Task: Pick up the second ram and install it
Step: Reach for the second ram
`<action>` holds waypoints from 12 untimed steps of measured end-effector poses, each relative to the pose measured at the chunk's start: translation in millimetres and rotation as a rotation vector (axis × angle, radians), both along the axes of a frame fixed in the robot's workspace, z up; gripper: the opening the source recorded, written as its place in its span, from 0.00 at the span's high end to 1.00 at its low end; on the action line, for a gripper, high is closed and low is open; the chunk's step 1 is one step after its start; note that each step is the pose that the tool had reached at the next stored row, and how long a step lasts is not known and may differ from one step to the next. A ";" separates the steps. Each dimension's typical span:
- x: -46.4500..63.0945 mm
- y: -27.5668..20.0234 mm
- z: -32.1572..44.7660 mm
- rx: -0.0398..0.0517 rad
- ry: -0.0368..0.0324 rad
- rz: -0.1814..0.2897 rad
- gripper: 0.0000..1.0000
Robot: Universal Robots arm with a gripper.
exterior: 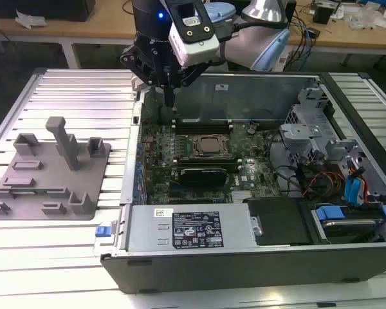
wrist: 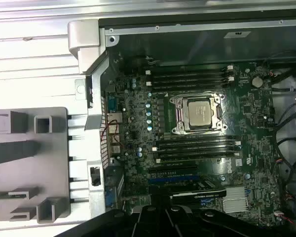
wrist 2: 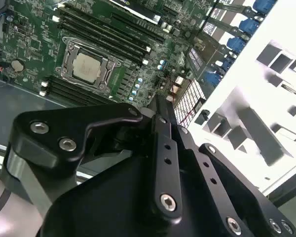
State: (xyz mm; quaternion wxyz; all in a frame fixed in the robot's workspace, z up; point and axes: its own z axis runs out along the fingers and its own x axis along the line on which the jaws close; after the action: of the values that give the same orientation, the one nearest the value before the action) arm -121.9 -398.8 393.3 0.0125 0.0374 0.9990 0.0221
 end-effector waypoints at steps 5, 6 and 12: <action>0.0 0.0 0.0 0.0000 0.0000 0.000 0.92; 0.0 0.0 0.0 0.0000 0.0000 0.000 0.92; 0.0 0.0 0.0 0.0000 0.0000 0.000 0.92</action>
State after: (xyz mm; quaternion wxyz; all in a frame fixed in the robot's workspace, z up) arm -121.9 -398.8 393.3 0.0125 0.0374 0.9990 0.0221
